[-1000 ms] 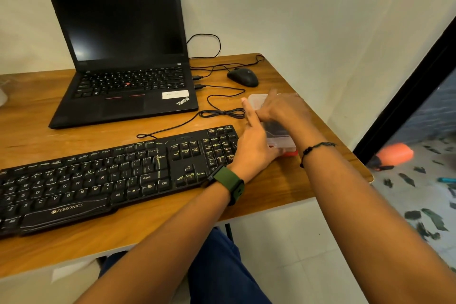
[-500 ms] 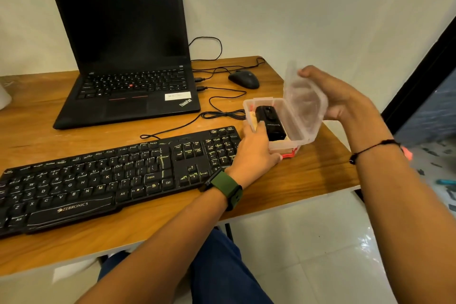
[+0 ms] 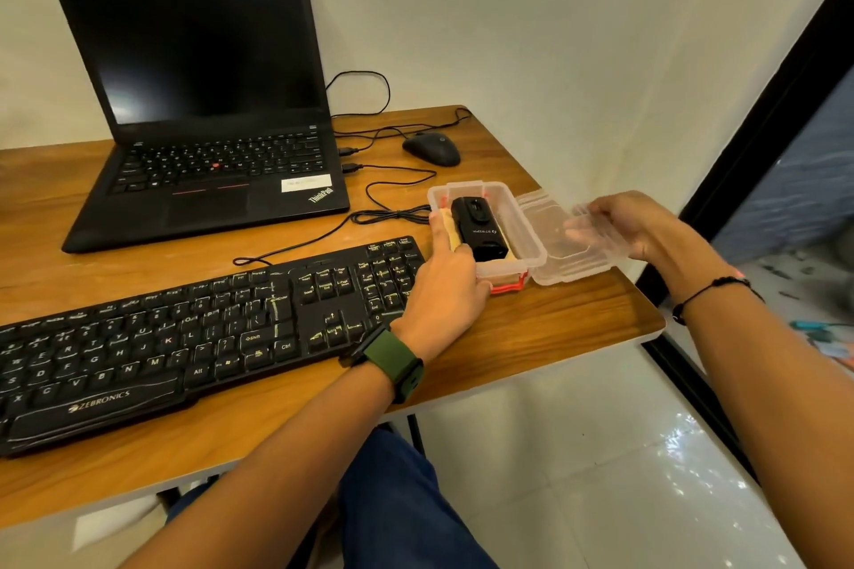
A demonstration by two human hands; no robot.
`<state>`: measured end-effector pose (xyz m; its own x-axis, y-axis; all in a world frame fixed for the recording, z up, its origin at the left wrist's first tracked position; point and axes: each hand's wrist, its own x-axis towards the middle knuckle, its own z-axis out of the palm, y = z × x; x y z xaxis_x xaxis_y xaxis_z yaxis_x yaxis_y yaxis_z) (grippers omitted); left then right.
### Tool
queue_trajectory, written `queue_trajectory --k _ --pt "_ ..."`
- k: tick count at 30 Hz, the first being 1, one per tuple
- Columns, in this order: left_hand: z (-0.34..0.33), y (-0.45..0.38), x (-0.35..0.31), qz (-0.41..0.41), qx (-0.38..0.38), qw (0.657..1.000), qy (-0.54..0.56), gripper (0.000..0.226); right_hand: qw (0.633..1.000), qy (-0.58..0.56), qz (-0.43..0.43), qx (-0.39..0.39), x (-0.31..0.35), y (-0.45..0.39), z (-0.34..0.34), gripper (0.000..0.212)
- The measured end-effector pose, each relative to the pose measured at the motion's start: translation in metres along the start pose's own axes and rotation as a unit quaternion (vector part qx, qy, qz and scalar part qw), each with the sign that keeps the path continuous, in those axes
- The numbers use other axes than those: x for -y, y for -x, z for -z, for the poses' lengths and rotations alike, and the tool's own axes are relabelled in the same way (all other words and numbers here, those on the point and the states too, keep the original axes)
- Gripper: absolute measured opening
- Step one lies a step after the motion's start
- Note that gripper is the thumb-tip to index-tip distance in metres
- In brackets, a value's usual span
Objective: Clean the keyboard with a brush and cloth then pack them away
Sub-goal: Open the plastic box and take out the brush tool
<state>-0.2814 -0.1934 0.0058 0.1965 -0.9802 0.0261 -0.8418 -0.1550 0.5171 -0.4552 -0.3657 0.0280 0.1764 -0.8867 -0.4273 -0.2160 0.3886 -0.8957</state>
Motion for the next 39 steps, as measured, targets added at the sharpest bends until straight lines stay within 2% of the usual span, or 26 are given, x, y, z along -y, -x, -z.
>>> queue_trajectory --k 4,8,12,14,15,17,19,20,22,23,25,28,31,34,39 --pt "-0.004 0.000 -0.003 0.001 -0.005 1.000 -0.004 0.038 0.981 0.159 0.061 -0.092 -0.006 -0.011 -0.005 0.015" --pt "-0.007 0.000 -0.006 0.010 -0.019 1.000 -0.008 0.040 0.927 0.308 0.117 -0.177 -0.010 -0.020 -0.015 0.012" --pt "-0.008 0.001 -0.006 0.006 -0.029 1.000 -0.003 0.038 0.897 0.380 0.129 -0.185 -0.010 -0.021 -0.022 0.028" --pt "-0.008 0.001 -0.005 0.004 -0.029 1.000 -0.001 0.041 0.868 0.440 0.136 -0.184 -0.007 -0.016 -0.027 0.017" --pt "-0.008 0.000 -0.004 0.003 -0.031 1.000 0.000 0.042 0.850 0.462 0.168 -0.191 -0.004 -0.012 -0.030 0.013" --pt "-0.007 -0.002 -0.004 0.001 -0.036 0.999 0.001 0.042 0.819 0.458 0.280 -0.202 0.006 -0.002 -0.042 0.028" --pt "-0.006 -0.003 -0.003 0.002 -0.037 0.999 -0.001 0.045 0.807 0.423 0.373 -0.173 0.017 0.014 -0.061 0.029" --pt "-0.005 -0.004 -0.003 0.004 -0.034 0.999 -0.003 0.048 0.807 0.414 0.393 -0.150 0.023 0.020 -0.073 0.025" --pt "-0.004 -0.005 -0.004 0.007 -0.027 0.999 -0.016 0.052 0.808 0.447 0.373 -0.092 0.029 0.032 -0.100 0.019" --pt "-0.003 -0.005 -0.004 0.007 -0.022 0.999 -0.025 0.054 0.799 0.490 0.343 -0.062 0.030 0.037 -0.112 0.023" --pt "-0.001 -0.004 -0.003 0.000 -0.014 0.999 -0.037 0.059 0.760 0.579 0.293 -0.029 0.028 0.040 -0.128 0.036" --pt "0.001 -0.003 0.000 -0.017 -0.009 0.999 -0.040 0.059 0.721 0.627 0.292 -0.037 0.020 0.037 -0.137 0.036" --pt "0.004 -0.001 0.001 -0.030 -0.013 0.999 -0.031 0.041 0.706 0.639 0.300 -0.054 0.013 0.037 -0.138 0.032" --pt "0.006 0.000 0.000 -0.025 -0.014 0.999 -0.023 0.032 0.704 0.635 0.313 -0.058 0.006 0.038 -0.140 0.029" --pt "0.015 0.006 0.000 -0.028 -0.030 0.999 0.030 0.035 0.750 0.591 0.284 -0.088 0.004 0.042 -0.141 0.035"
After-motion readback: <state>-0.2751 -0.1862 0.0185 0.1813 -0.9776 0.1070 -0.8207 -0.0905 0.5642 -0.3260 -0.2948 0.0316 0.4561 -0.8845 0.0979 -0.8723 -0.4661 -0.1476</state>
